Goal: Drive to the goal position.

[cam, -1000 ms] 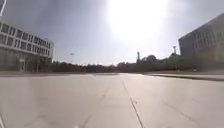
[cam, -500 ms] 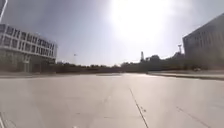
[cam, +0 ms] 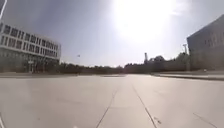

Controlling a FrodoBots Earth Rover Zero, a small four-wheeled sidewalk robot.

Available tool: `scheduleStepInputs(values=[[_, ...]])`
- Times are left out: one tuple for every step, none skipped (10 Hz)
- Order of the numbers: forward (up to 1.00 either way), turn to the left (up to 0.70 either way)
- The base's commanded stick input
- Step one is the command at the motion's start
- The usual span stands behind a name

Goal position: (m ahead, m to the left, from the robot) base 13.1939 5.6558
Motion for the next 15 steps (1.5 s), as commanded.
scheduleStepInputs(values=[[0.70, 0.03], [0.70, 0.03], [0.70, 0.02], [0.70, 0.02], [0.70, 0.02], [0.70, 0.02], [0.70, 0.02], [0.70, 0.02], [0.70, 0.02], [0.70, 0.02], [0.70, 0.02], [0.70, 0.03], [0.70, 0.03], [0.70, 0.02], [0.70, 0.02]])
